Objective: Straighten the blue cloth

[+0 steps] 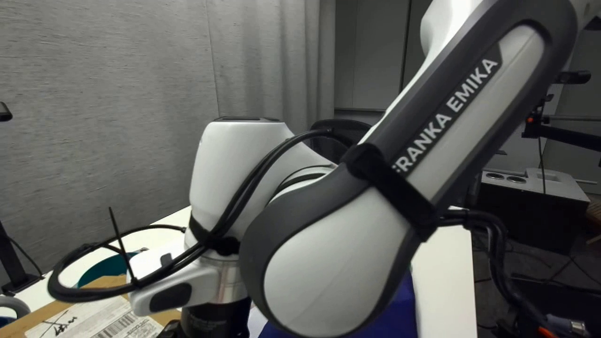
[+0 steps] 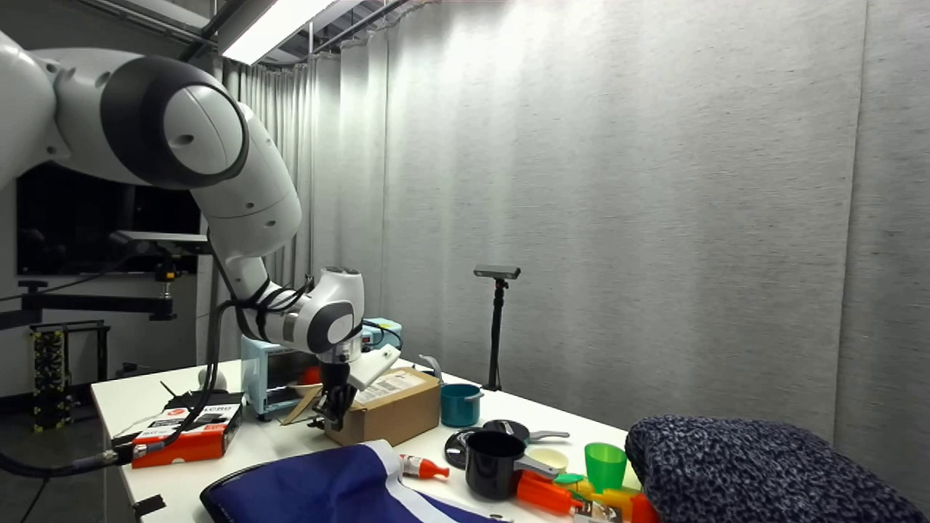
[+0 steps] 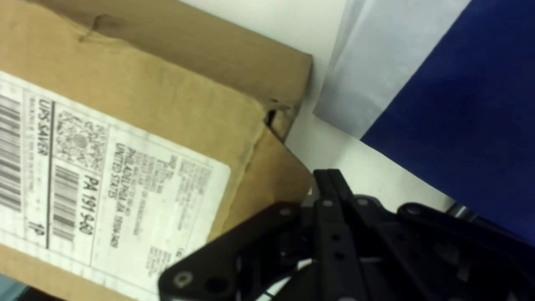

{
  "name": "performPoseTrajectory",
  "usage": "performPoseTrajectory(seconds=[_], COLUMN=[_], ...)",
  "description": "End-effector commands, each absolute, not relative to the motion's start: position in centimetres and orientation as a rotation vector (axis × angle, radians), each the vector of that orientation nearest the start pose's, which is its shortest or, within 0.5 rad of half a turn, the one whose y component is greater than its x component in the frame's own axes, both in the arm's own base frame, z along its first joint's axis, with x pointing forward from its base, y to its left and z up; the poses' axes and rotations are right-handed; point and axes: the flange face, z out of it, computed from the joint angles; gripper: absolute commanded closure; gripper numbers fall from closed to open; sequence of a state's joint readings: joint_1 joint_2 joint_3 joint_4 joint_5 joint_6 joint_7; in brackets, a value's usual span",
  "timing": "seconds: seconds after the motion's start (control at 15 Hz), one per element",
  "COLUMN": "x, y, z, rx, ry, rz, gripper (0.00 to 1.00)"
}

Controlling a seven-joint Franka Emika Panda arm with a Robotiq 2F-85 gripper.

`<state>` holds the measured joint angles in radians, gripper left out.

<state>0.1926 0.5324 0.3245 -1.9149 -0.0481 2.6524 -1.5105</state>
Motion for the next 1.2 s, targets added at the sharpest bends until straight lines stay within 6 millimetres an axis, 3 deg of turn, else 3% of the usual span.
performPoseTrajectory(seconds=[0.0, 0.27, 0.4, 0.47, 0.6, 1.13], x=[59.4, 60.4, 59.9, 59.7, 59.0, 56.6], y=[32.5, 33.6, 34.0, 33.9, 33.7, 33.9], z=[24.6, 24.3, 24.1, 24.2, 24.8, 24.5], rx=[1.66, 1.653, 1.676, 1.707, 1.849, 2.437], ry=[2.589, 2.563, 2.572, 2.558, 2.495, 2.076], rz=[0.397, 0.378, 0.342, 0.312, 0.268, 0.177], gripper=[1.0, 1.0, 0.98, 0.73, 0.68, 0.07])
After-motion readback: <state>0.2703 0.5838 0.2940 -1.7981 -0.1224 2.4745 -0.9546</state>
